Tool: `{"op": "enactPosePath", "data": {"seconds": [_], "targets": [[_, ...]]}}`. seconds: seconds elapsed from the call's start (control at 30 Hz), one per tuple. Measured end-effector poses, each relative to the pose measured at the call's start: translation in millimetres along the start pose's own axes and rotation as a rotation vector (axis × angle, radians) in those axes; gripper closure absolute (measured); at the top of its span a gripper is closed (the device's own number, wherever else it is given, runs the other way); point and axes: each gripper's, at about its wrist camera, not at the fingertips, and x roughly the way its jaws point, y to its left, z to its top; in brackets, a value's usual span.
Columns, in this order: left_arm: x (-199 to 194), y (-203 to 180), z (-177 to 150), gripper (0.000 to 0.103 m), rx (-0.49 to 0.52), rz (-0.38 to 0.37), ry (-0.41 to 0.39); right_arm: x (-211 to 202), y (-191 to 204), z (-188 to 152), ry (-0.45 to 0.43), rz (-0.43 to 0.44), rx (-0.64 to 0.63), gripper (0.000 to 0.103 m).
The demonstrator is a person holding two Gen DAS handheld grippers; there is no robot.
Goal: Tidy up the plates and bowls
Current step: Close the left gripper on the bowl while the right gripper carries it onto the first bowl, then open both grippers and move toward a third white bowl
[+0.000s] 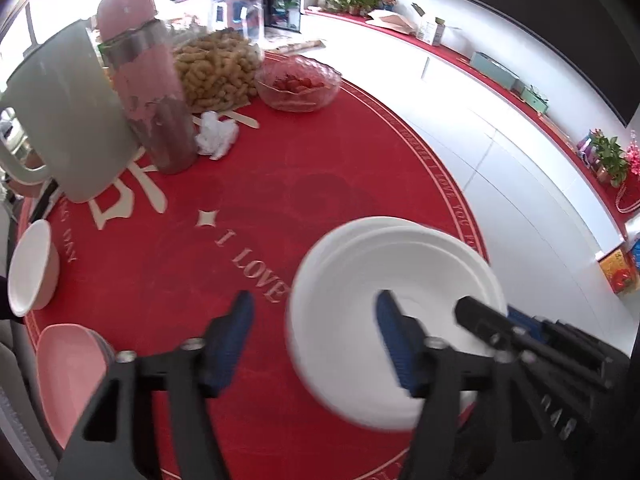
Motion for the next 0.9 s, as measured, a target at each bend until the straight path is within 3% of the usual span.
{"op": "enactPosePath", "data": {"seconds": [0.07, 0.1, 0.13, 0.3, 0.47, 0.63, 0.9], "targets": [[-4.2, 8.6, -1.6, 0.027, -0.014, -0.002, 0.003, -2.4, -6.2, 2.7, -0.008, 0.001, 0.026, 0.061], [-7.3, 13.7, -2.3, 0.026, -0.022, -0.008, 0.004, -5.7, -9.2, 4.3, -0.021, -0.001, 0.04, 0.037], [-11.1, 18.9, -3.6, 0.025, -0.027, -0.019, 0.002, -10.3, -10.9, 5.8, -0.043, -0.001, 0.049, 0.024], [-34.1, 45.7, -14.8, 0.024, -0.06, -0.03, -0.025, -23.2, -7.9, 12.0, -0.075, -0.025, 0.04, 0.024], [-49.8, 66.6, -29.2, 0.023, -0.085, -0.019, -0.04, -10.3, -14.0, 2.9, -0.085, -0.11, 0.065, 0.024], [-52.7, 77.3, -38.1, 0.023, -0.108, -0.021, -0.033, 8.2, -20.5, -11.9, -0.172, -0.172, 0.068, 0.024], [-53.5, 93.7, -47.9, 0.023, -0.131, -0.019, -0.002, 32.7, -6.7, -14.5, -0.208, -0.282, -0.081, 0.024]]}}
